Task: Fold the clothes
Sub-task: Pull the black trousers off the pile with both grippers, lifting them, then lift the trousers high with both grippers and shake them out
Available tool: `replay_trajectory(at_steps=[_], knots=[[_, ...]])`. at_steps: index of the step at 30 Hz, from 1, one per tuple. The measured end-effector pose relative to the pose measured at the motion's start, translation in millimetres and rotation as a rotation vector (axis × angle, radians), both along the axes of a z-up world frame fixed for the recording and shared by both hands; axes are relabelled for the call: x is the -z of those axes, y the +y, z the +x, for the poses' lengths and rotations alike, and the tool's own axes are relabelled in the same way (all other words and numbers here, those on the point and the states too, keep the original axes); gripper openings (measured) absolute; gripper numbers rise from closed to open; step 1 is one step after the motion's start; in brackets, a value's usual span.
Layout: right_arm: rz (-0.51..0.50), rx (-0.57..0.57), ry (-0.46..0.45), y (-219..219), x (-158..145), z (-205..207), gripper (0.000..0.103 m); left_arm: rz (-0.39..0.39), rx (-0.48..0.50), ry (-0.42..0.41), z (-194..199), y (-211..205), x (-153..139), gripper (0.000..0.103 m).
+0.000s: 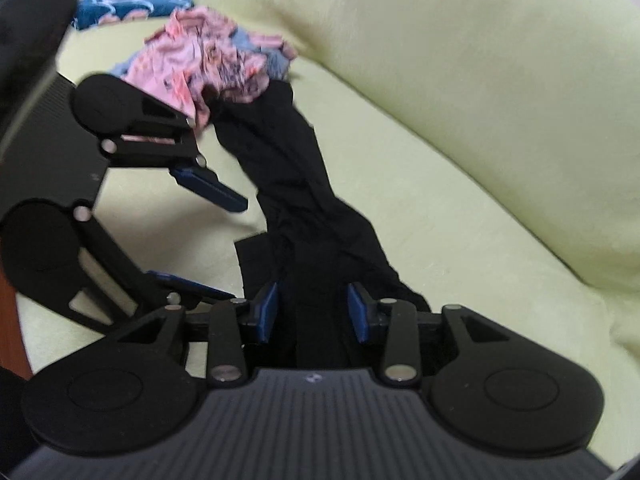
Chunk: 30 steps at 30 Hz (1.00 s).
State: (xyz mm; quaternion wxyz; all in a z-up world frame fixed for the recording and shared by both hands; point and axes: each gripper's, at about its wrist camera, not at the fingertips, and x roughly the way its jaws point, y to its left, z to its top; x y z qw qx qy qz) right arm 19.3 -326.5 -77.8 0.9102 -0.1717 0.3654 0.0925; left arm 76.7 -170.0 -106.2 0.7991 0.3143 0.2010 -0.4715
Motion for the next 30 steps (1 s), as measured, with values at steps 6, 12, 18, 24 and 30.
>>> replay_trajectory(at_steps=[6, 12, 18, 24, 30], knots=[[0.131, 0.134, -0.108, -43.0, -28.3, -24.7, 0.002, 0.002, 0.102, -0.111, -4.5, -12.5, 11.0, 0.063], [0.256, 0.361, -0.212, -105.3, -58.3, -66.7, 0.0, 0.022, 0.176, -0.162, -7.0, -22.1, 16.5, 0.056], [0.272, 0.543, -0.246, -152.4, -60.8, -93.9, 0.0, 0.056, 0.228, -0.166, -8.0, -29.4, 17.5, 0.055], [0.298, 0.597, -0.199, -174.9, -46.5, -108.2, 0.0, 0.086, 0.283, -0.173, -10.5, -36.7, 18.5, 0.048], [0.312, 0.592, -0.163, -185.5, -39.0, -110.8, 0.0, 0.081, 0.393, -0.288, -40.2, -41.7, 24.5, 0.048]])
